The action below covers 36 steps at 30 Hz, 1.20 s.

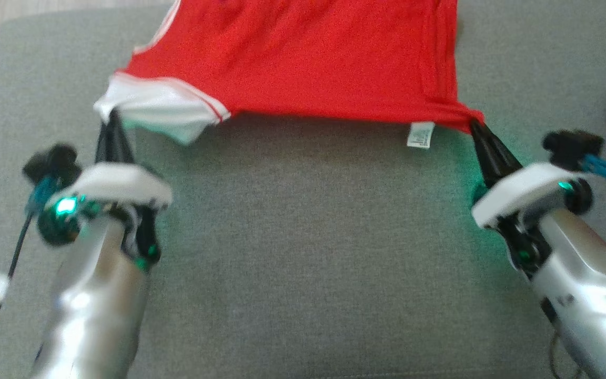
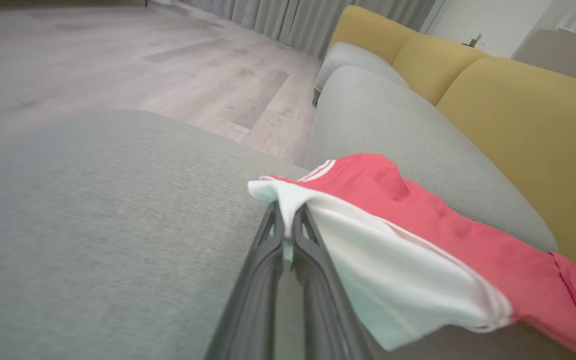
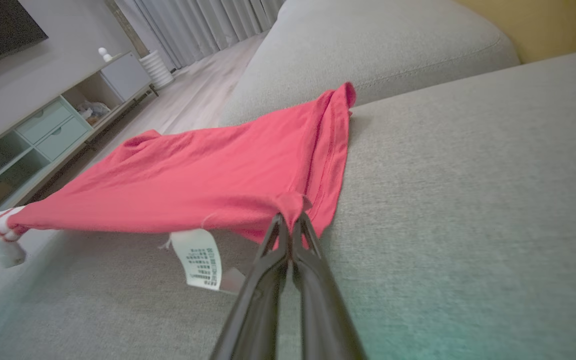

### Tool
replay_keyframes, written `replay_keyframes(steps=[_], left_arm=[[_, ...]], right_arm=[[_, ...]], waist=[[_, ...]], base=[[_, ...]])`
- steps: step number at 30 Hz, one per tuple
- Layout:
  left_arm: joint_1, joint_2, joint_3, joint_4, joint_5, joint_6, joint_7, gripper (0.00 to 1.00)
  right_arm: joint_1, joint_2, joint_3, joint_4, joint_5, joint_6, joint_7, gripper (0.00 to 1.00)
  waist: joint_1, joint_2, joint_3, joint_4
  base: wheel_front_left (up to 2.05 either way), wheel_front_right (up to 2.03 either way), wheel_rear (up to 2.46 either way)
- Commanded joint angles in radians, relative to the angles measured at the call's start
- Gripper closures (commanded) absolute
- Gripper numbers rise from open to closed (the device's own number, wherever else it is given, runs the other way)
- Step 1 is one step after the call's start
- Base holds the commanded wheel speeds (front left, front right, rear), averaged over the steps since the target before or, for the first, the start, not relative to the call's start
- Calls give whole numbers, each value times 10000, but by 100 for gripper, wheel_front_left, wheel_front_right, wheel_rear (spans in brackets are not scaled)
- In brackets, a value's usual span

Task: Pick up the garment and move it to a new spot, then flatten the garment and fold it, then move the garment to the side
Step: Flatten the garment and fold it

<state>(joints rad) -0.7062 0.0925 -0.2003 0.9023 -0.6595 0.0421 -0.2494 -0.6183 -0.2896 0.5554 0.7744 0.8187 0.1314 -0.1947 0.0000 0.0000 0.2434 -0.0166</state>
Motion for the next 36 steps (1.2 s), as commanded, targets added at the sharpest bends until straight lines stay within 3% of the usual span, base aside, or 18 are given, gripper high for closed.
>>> replay_keyframes(steps=[1,6,12,16,20,24,27,31,36], left_arm=[[858,626,442,-1141,389,249,-121,100],[3109,1076,387,-3674,874,941,108,100],[6579,1950,265,-9284,1337,2770,2414,100],[8327,2409,224,-12411,1635,3760,3764,100],[9378,2690,138,-14298,1859,4379,4697,100],[9798,2852,51,-15214,1917,4627,5265,100],[9865,2948,44,-15323,1844,4682,5596,100],[9649,3052,28,-15026,1545,4509,5957,100],[8529,3110,138,-13735,579,3813,6488,100]], right_arm=[[546,-488,94,-713,135,-7,-197,100],[1790,-1322,-161,-1969,121,-7,3,100],[4089,-1896,-1608,-4069,-361,-7,1486,100],[5940,-1618,-3201,-5902,-1131,-7,3046,100],[7722,-747,-5019,-8059,-2204,-7,4916,100],[8984,380,-6252,-10177,-3145,-7,6713,100],[9349,1005,-6579,-11226,-3550,-7,7673,100],[9312,1338,-6595,-11660,-3856,-7,8514,100],[8431,1220,-6412,-11183,-3761,-7,9103,100]], waist=[[0,0,-244,35],[0,0,-624,114],[0,0,-881,247],[0,0,-945,284],[0,0,-991,257],[0,0,-998,233],[0,0,-983,164],[0,0,-880,104],[0,0,-504,132]], base=[[0,0,0],[0,0,0],[0,0,0],[0,0,0],[0,0,0],[0,0,0],[0,0,0],[0,0,0],[0,0,0]])
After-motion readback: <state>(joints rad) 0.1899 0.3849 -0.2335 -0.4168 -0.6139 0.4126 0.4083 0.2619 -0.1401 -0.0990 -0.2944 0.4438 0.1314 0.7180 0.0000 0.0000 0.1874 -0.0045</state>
